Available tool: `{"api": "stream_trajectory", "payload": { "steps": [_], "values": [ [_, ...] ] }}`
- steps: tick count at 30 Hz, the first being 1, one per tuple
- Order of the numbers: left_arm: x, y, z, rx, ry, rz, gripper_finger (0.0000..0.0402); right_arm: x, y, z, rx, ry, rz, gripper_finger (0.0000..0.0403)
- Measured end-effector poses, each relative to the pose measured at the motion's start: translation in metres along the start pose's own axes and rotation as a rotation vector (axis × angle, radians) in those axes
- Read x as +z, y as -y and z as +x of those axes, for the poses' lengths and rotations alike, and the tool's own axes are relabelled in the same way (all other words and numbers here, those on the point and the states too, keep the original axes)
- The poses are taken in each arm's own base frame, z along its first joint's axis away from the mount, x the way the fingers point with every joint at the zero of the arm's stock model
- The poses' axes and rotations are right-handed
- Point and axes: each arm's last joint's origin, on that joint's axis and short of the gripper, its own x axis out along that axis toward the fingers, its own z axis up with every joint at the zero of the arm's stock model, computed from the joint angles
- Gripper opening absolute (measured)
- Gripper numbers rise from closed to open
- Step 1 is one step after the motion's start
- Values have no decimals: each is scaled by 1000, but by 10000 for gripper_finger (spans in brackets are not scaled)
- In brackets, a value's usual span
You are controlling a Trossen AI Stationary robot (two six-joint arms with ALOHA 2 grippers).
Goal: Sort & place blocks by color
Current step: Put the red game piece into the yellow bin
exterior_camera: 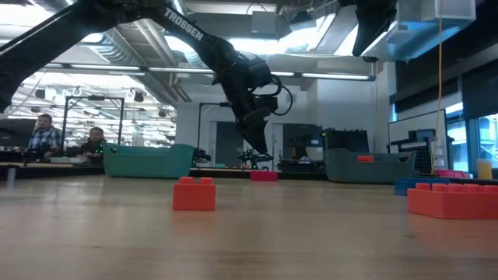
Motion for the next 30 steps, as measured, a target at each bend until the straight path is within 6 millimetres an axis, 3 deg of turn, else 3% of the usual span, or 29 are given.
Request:
{"api": "stream_trajectory", "payload": {
  "steps": [10,18,23,30],
  "values": [
    [-1,-4,-1,-80,29,-62,150,0,0,0,4,-1,0,78],
    [-3,-4,-1,-71,4,-115,219,0,0,0,5,-1,-2,78],
    [-4,-7,-1,-14,-10,-19,268,0,0,0,5,-1,-2,78],
    [-8,-10,-2,-3,-51,100,270,0,0,0,6,-1,0,78]
  ]
}}
